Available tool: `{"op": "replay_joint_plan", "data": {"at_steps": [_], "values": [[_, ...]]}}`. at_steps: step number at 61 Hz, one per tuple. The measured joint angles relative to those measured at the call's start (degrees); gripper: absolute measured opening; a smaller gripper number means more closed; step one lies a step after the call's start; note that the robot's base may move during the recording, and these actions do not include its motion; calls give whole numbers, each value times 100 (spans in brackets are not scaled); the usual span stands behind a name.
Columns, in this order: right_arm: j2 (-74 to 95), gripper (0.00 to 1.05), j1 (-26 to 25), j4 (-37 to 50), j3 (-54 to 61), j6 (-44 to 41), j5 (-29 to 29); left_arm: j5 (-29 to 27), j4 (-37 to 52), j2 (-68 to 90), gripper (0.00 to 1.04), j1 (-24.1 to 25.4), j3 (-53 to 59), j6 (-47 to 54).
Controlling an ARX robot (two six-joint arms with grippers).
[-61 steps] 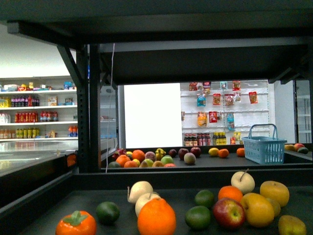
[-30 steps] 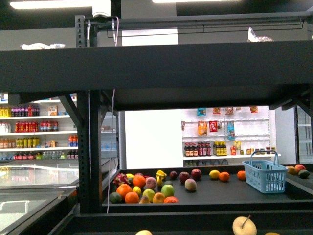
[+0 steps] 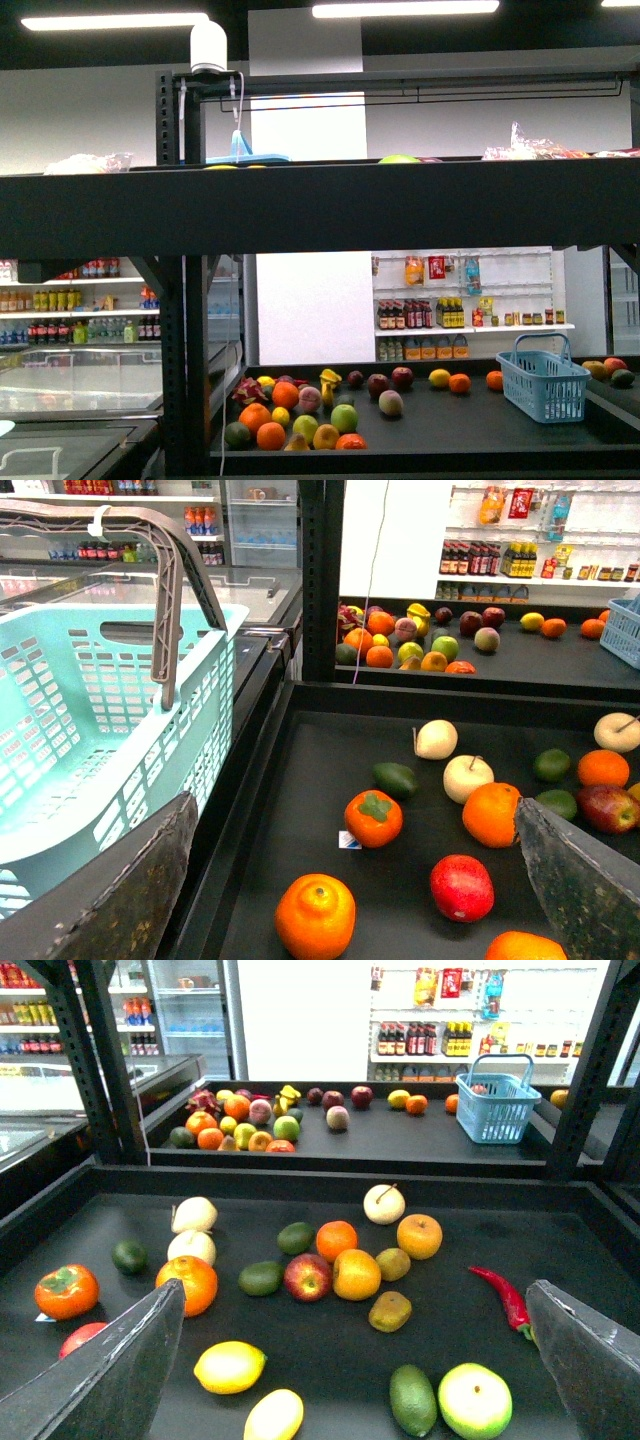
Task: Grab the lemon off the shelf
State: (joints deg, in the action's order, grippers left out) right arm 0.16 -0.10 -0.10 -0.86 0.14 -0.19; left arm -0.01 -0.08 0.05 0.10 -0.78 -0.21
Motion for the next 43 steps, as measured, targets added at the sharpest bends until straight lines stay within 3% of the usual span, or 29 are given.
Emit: {"op": "replay_joint_plan", "data": {"at_steps": [5, 8, 12, 17, 20, 30, 43], "values": [[0, 102, 0, 0, 0, 0, 2, 490, -262, 249, 97, 155, -92, -619], [0, 102, 0, 0, 0, 0, 0, 933, -105, 872, 97, 411, -223, -1674], [0, 102, -2, 0, 0, 0, 0, 1735, 664, 1989, 97, 1102, -662, -2754], [0, 102, 0, 0, 0, 0, 0, 2951, 1832, 3928, 97, 2441, -1657, -4085], [0, 102, 0, 0, 0, 0, 0, 3254, 2057, 4601, 97, 2835, -2059, -4583], [0, 102, 0, 0, 0, 0, -2, 3585, 2616, 6533, 97, 3545, -3257, -5969], [0, 102, 0, 0, 0, 0, 0, 3335, 3209, 8212, 97, 3318, -4345, -7029]]}}
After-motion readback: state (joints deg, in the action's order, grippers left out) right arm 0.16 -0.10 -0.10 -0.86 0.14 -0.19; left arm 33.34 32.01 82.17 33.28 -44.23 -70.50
